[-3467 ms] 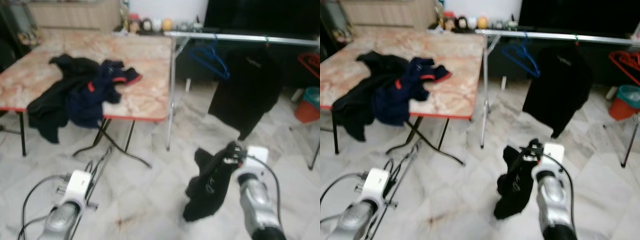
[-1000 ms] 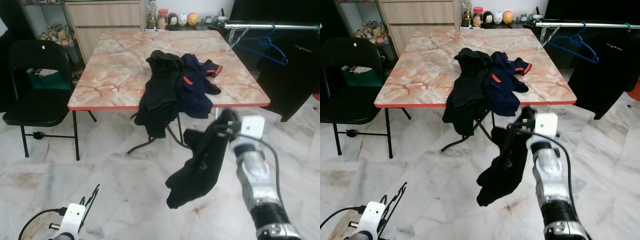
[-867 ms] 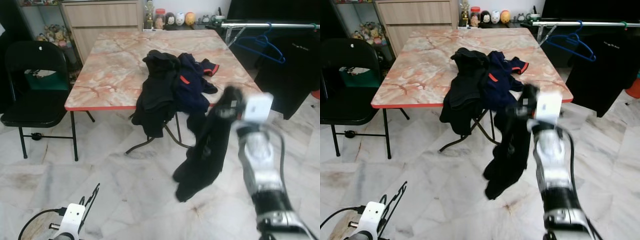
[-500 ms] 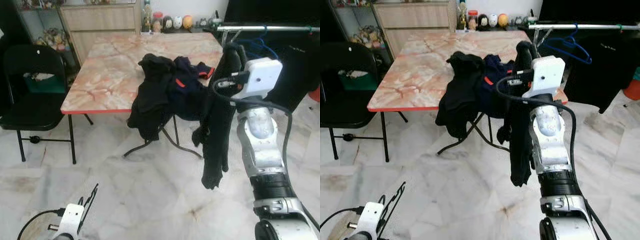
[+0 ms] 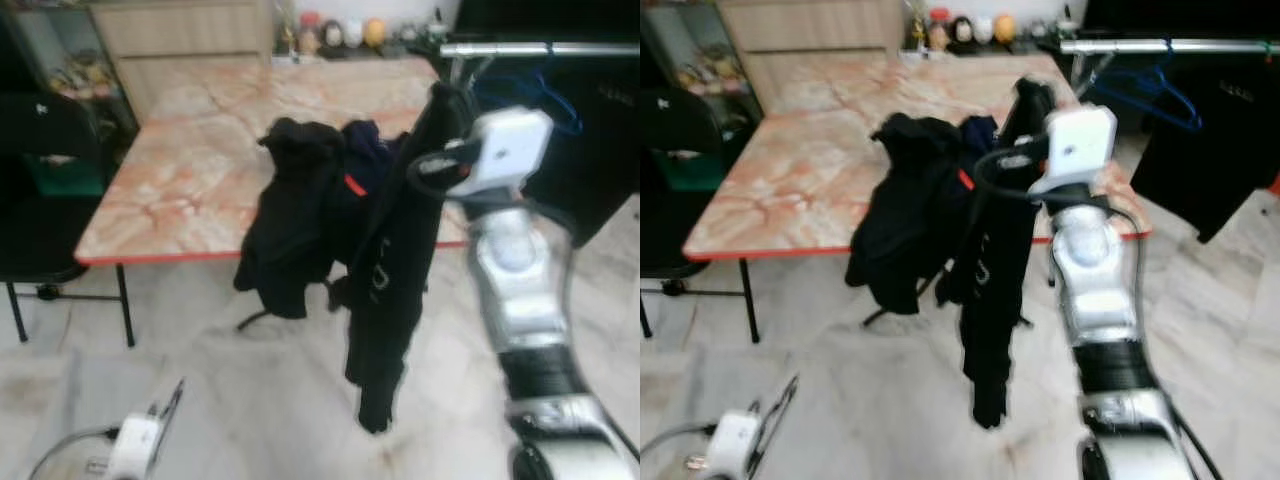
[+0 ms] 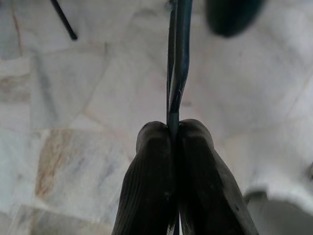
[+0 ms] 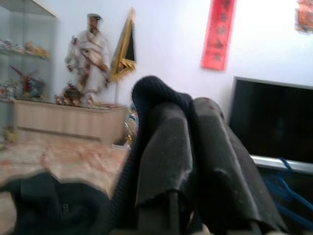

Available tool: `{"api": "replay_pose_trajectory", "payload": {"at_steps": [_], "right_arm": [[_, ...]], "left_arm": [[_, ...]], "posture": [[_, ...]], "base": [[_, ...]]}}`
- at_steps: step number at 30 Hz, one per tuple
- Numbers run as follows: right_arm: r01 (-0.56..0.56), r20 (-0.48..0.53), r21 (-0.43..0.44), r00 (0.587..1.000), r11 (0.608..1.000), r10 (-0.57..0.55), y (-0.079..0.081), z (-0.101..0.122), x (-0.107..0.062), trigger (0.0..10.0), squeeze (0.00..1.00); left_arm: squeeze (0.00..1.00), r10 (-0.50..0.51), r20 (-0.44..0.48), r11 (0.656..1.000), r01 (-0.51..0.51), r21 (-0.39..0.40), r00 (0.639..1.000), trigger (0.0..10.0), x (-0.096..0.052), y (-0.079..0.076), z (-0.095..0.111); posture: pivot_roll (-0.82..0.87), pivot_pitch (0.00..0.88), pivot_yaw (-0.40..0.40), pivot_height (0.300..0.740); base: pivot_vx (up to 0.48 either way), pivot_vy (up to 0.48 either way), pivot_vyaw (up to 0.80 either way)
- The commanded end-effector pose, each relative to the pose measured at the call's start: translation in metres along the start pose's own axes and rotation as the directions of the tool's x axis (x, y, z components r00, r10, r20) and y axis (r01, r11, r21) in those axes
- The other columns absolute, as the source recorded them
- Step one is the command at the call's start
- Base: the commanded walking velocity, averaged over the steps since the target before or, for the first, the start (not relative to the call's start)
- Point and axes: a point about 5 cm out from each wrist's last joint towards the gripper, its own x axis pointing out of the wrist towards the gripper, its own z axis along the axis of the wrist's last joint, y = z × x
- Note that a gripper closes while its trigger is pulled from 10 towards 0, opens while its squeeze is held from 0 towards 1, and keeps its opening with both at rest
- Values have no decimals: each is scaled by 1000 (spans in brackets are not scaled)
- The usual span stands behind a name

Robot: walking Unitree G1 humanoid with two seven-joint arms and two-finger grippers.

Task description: Hang hanger

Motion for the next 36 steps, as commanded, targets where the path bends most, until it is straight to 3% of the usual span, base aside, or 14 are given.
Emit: {"api": "replay_pose_trajectory", "payload": {"at_steps": [1, 14, 25, 31, 36], "right_arm": [[-50, 149, 12, 988, 999, 47, 16, 38, 15, 10000, 0], [-89, 248, 2, 965, 996, 86, 23, 71, 30, 10000, 0], [-69, 292, -15, 954, 997, 71, 14, 87, 46, 10000, 0], [-59, 282, -5, 958, 998, 58, 11, 87, 50, 10000, 0], [-60, 112, 85, 992, 995, 50, 16, 52, 40, 10000, 0]], "left_arm": [[0, 42, -70, 999, -42, 9, 997, 10000, -8, 17, -20], [0, 38, -108, 999, -38, 7, 993, 10000, -10, 14, -29], [0, 37, -117, 999, -37, 0, 992, 10000, -10, 12, -29], [0, 41, -113, 999, -41, 1, 993, 10000, -10, 12, -29], [0, 29, -111, 999, -30, -11, 993, 10000, -10, 10, -30]], "posture": [[29, 0, 15, 719], [25, 0, 9, 719], [20, 0, 2, 719], [19, 0, 1, 719], [24, 0, -3, 719]], "base": [[480, 0, 0], [480, 0, 0], [480, 0, 0], [480, 0, 0], [0, 0, 0]]}}
